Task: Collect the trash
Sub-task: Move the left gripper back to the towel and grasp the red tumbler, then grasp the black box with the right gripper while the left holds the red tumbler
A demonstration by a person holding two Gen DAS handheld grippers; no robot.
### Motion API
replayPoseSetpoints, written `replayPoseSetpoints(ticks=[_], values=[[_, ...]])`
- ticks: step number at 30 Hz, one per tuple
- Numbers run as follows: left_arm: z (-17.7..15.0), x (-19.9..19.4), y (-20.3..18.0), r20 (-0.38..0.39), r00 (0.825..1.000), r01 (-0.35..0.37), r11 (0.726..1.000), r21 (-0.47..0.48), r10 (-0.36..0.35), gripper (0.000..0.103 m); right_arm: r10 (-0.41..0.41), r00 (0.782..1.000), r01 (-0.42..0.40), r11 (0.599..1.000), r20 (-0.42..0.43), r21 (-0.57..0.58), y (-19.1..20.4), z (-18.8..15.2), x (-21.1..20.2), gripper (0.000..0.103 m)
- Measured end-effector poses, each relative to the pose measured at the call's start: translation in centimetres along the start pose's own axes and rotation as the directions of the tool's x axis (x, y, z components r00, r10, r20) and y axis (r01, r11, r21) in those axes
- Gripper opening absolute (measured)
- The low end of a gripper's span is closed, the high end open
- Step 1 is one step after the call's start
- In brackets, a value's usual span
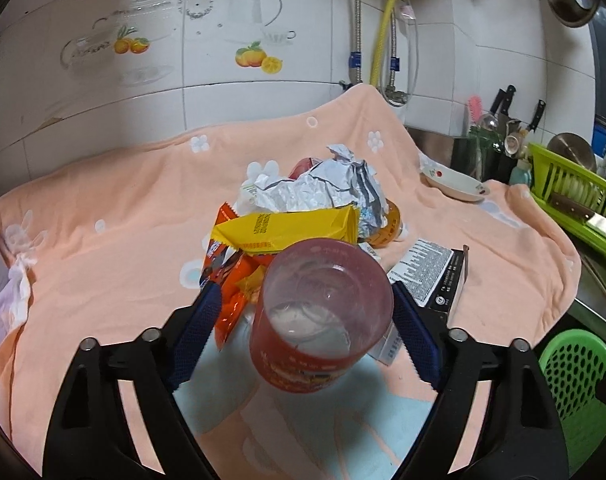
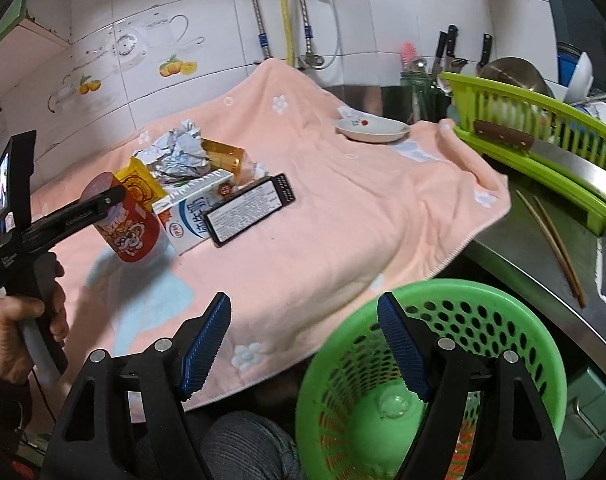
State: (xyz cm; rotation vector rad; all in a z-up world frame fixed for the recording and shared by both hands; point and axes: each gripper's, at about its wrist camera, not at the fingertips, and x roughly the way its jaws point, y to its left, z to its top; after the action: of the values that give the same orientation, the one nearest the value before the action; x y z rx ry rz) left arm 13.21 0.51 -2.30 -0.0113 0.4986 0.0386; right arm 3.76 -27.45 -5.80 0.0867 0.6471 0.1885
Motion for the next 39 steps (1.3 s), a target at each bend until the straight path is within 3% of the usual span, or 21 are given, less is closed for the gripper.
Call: replayPoseSetpoints(ticks=[4,16,26,39], values=[[0.0,0.4,0.2,-0.013,1.0,0.027,1.0,0.008,-0.027,0.062,0.026,1.0,-0.026,1.0,-0.004,-0.008,0.9,0.9,0.8,0.073],[-0.2,-1.4,1.3,0.014,0.998,0.053,0.999,0.001,-0.053,0.061,0.08,0.997,-0.08,0.996,-0.012,-0.028,3.2,3.0,3.1,0.073],[0.1,-3.8,3.0,0.038,0.996,0.079,0.996,-0.032,-0.078,0.061,0.083,0.996,-0.085,0.994,-0.031,-0.073,6.6,4.3,7.8,0.073],[-0.1,-4.3,5.0,0.04,0.993,0.112,0.991,-0.069,-0.109,0.061,-0.011,0.996,0.001,0.995,-0.091,-0.102,8.6,5.2,15.6,0.068]])
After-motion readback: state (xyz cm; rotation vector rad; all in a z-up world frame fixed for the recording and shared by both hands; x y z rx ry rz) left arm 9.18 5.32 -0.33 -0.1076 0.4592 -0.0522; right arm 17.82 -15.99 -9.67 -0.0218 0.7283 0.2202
